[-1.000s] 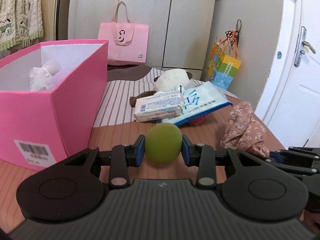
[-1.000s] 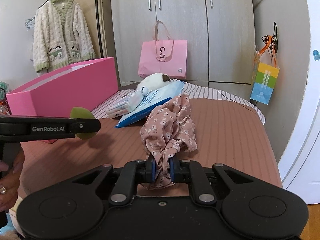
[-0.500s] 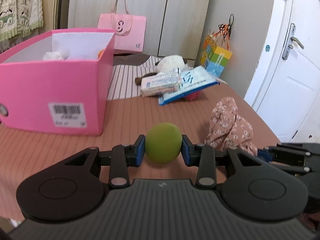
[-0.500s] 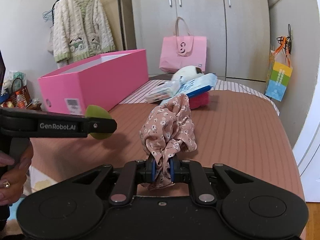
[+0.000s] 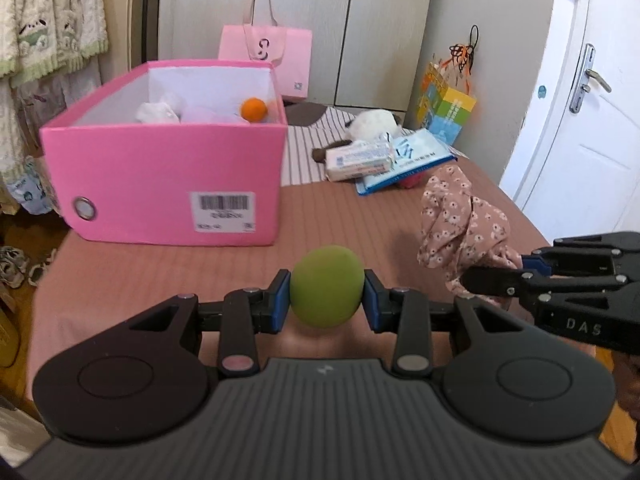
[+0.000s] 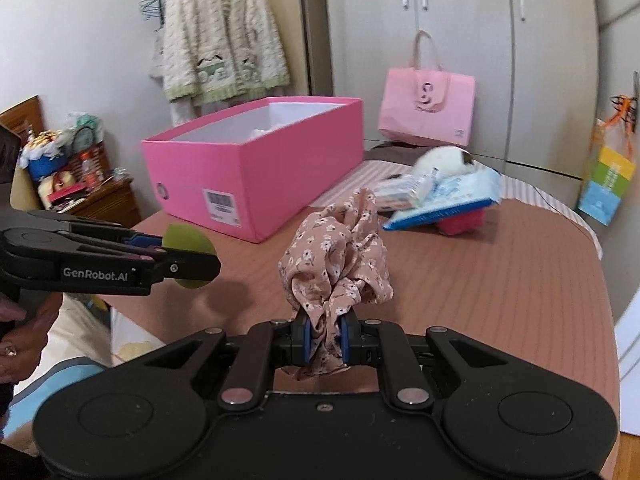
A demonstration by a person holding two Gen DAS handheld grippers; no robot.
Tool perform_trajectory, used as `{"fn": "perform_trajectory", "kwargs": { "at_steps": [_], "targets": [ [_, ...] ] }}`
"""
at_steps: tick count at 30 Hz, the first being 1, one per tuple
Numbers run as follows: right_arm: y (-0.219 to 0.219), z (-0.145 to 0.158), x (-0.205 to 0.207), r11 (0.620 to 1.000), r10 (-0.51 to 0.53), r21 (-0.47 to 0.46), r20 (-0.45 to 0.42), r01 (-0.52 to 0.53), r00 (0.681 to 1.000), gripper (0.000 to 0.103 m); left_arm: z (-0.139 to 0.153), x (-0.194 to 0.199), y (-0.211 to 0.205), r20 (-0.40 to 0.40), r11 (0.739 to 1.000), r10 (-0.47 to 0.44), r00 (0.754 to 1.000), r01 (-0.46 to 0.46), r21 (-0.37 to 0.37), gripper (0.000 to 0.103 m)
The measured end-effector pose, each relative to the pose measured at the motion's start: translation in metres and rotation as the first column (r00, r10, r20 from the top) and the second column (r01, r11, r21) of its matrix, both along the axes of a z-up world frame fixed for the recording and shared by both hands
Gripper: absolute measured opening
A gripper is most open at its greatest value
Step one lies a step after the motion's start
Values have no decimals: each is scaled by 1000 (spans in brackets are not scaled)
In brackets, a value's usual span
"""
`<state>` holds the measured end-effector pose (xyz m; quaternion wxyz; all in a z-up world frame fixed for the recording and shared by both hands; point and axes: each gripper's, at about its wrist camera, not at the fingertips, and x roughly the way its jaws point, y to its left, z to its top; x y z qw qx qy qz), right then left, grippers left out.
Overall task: Organize soft objects
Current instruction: 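Lift the green sponge with the left tool while the right tool carries the scrunchie toward the pink box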
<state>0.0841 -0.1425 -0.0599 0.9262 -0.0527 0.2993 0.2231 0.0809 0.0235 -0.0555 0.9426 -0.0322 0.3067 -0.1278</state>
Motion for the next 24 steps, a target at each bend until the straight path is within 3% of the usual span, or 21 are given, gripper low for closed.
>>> {"fn": "perform_trajectory", "kwargs": {
  "at_steps": [6, 24],
  "targets": [
    [16, 17, 1, 997, 73, 15, -3, -73, 997, 16, 14, 2, 22, -22, 999, -30, 999, 29, -28, 36],
    [73, 55, 34, 986, 158, 50, 32, -160, 987, 17, 44, 27, 83, 80, 999, 42, 996, -40, -20, 37]
  ]
}}
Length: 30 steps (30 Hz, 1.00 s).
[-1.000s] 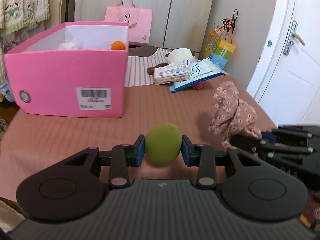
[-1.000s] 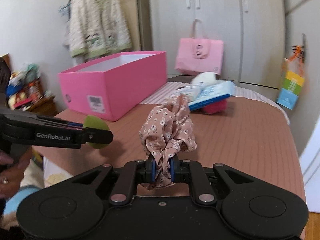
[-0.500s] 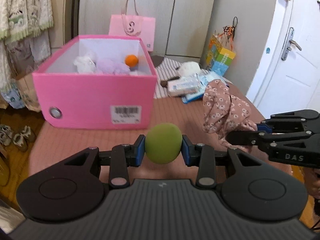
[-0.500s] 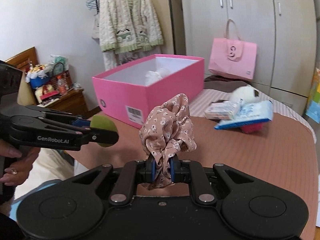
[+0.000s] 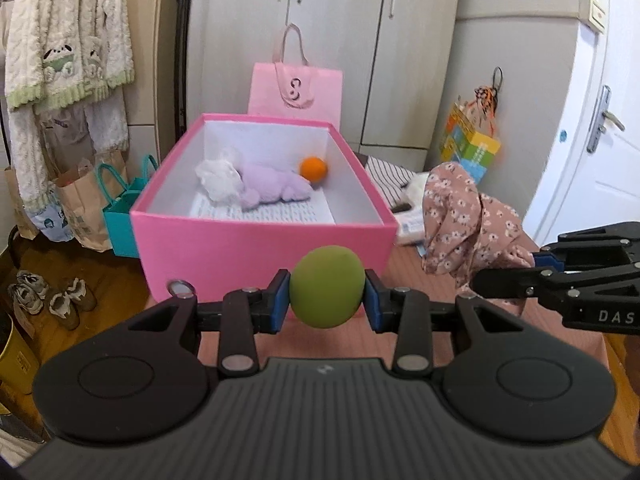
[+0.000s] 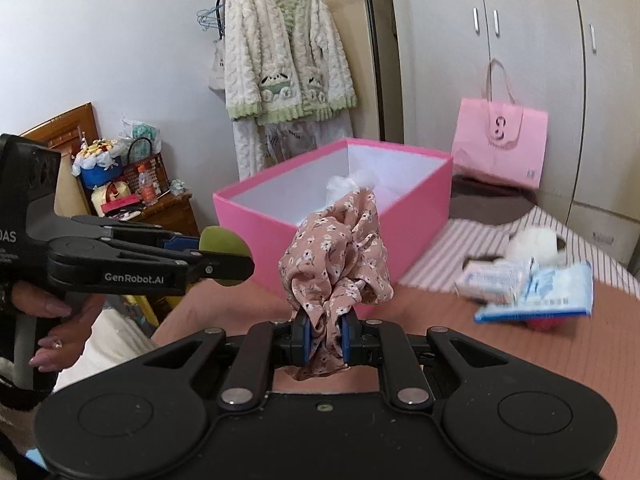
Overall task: Organize soft objects
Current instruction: 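Lift the green sponge with the left tool while the right tool carries the scrunchie toward the pink box, then lower both held items into the pink box and open both tools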
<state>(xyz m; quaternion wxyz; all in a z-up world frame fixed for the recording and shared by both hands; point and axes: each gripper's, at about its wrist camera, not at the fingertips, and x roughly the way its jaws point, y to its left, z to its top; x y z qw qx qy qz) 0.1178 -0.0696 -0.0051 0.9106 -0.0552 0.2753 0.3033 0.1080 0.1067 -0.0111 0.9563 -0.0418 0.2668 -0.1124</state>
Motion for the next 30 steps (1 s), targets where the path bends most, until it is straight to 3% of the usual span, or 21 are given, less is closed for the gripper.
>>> {"fn": "perform_trajectory", "kwargs": {
  "at_steps": [7, 13, 18, 22, 25, 27, 30],
  "targets": [
    [32, 19, 18, 999, 42, 15, 42, -43, 998, 17, 20, 16, 21, 54, 1000, 17, 998, -16, -12, 38],
    [46, 32, 63, 999, 38, 24, 35, -39, 999, 17, 35, 58, 29, 77, 999, 38, 996, -37, -23, 38],
    [62, 37, 114, 999, 41, -12, 6, -41, 999, 18, 35, 119, 35, 7, 998, 62, 998, -62, -33, 38],
    [79, 27, 155, 996, 47, -76, -63, -52, 997, 18, 26, 165, 42, -102, 994, 96, 990, -102, -49, 38],
    [93, 15, 181, 985, 56, -157, -94, -70, 994, 18, 20, 194, 39, -163, 993, 117, 980, -114, 26, 38],
    [103, 5, 192, 969, 63, -235, -81, -81, 995, 18, 16, 203, 42, -209, 993, 116, 971, -116, 13, 37],
    [107, -3, 203, 956, 103, -266, -98, -126, 990, 18, 12, 207, 42, -226, 994, 108, 968, -108, 12, 38]
  ]
}}
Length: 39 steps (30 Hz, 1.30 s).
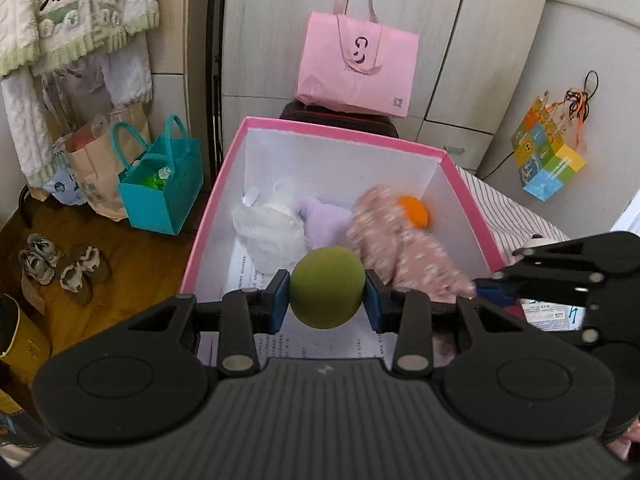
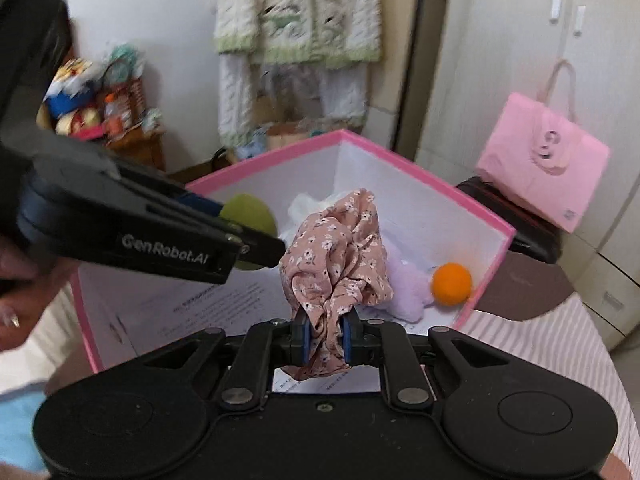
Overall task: Organize soft objects
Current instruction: 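Lower both held items into the pink box and open both tools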
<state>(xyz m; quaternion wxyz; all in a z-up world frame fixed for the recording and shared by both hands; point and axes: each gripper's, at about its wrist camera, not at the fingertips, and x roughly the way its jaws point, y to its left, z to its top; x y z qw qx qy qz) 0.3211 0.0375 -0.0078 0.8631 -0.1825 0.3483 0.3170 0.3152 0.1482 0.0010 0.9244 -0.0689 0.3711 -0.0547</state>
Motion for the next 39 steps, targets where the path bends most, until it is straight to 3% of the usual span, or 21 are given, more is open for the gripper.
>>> {"fn": "perform_trajectory", "kwargs": {
  "at_steps": [3, 8, 11, 15, 16, 20, 29, 39],
  "targets": [
    [6, -5, 10, 999, 40, -24, -33, -40, 999, 18, -2, 11, -1, -19, 1000, 0, 1000, 1, 10, 38],
    [17, -6, 22, 996, 50, -80, -12, -51, 999, 23, -3, 31, -8, -40, 999, 20, 999, -18, 49, 40],
    [19, -11, 31, 993, 35, -110, -5, -36, 999, 23, -2, 36, -14, -16, 992, 27, 999, -25, 121, 43],
    [20, -15, 33, 993, 22, -117, 3, -22, 1000, 44, 3, 26, -15, 61, 985, 34, 998, -44, 167, 48],
    [18, -15, 32, 994, 19, -112, 11, -18, 1000, 50, 6, 20, -15, 86, 983, 33, 996, -48, 176, 49],
    [5, -3, 23, 999, 18, -33, 15, -17, 1000, 58, 16, -3, -9, 115, 986, 10, 993, -29, 163, 52],
    [-41, 41, -30, 989, -5, 149, 54, -3, 999, 61, 36, -63, -8, 176, 985, -65, 982, 36, 167, 57],
    [-63, 67, -94, 987, -1, 157, 108, -16, 994, 67, 57, -116, -28, 189, 973, -182, 965, 148, 178, 63]
  ]
}}
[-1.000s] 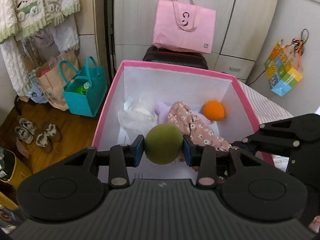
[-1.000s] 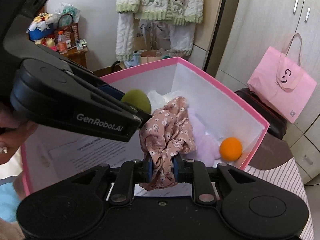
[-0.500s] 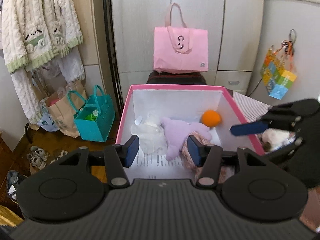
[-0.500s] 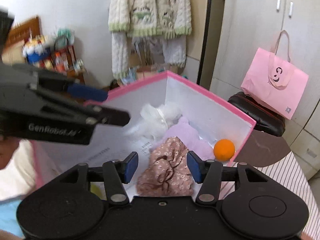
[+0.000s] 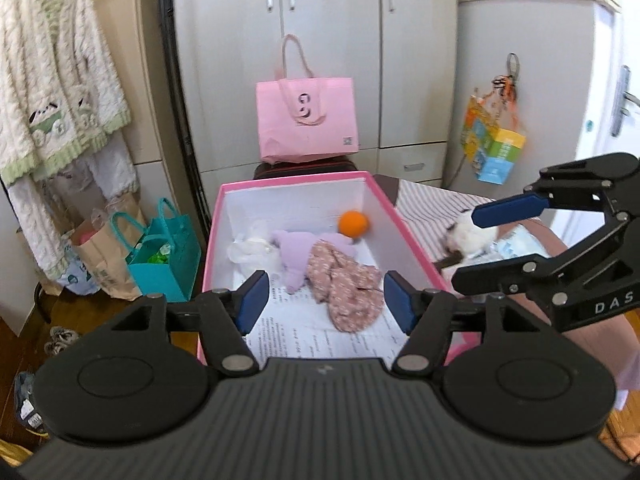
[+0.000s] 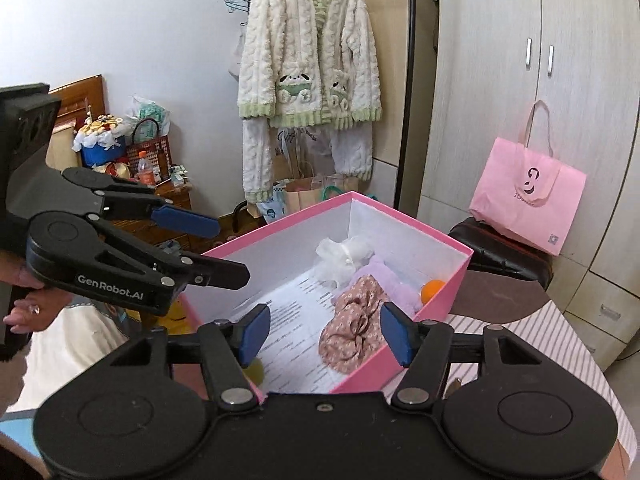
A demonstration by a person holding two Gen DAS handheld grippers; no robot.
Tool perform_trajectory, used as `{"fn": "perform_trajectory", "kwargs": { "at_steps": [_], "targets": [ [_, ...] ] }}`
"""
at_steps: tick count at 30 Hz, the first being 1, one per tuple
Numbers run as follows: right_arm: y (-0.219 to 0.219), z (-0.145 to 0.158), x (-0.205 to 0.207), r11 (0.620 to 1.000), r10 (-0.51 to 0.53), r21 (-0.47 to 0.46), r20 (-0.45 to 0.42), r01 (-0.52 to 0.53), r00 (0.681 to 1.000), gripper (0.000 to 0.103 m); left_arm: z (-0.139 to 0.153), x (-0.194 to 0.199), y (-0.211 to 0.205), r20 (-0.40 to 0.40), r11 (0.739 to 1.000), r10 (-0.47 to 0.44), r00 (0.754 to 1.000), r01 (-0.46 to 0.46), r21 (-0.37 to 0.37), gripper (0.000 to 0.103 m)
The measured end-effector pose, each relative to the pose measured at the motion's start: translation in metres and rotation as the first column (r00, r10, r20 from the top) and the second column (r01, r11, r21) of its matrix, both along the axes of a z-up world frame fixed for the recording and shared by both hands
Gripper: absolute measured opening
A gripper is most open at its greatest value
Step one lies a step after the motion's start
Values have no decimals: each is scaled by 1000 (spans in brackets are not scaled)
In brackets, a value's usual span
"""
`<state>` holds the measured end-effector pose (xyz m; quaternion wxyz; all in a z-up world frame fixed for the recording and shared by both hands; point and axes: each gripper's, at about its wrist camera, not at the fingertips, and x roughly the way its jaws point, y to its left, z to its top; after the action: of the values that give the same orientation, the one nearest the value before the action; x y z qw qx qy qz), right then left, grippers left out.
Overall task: Organize soft objects
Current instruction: 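Lower both held items into the pink box and open both tools, then withdraw both tools from the box toward the soap and wipes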
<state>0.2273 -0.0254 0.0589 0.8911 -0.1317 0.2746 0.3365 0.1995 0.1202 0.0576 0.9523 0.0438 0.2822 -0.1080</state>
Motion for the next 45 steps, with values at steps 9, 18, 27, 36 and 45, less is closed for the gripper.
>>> {"fn": "perform_trajectory", "kwargs": {
  "at_steps": [9, 18, 27, 36, 45],
  "targets": [
    [-10, 14, -44, 999, 12, -38, 40, -11, 999, 72, 12, -40, -13, 32, 998, -49, 998, 47, 52, 67],
    [-37, 16, -91, 997, -17, -71, 104, 25, 994, 84, 15, -70, -29, -4, 989, -146, 989, 146, 20, 68],
    [-82, 9, -129, 993, -89, -72, 121, 98, 989, 87, 7, -88, -65, -40, 959, -282, 959, 280, -45, 81],
    [-125, -15, -137, 983, -152, -82, 120, 162, 981, 88, -12, -77, -111, -33, 937, -330, 943, 323, -136, 83],
    [-168, -41, -113, 983, -172, -47, 84, 176, 982, 88, -41, -28, -156, -57, 941, -290, 955, 274, -197, 83]
  ]
}}
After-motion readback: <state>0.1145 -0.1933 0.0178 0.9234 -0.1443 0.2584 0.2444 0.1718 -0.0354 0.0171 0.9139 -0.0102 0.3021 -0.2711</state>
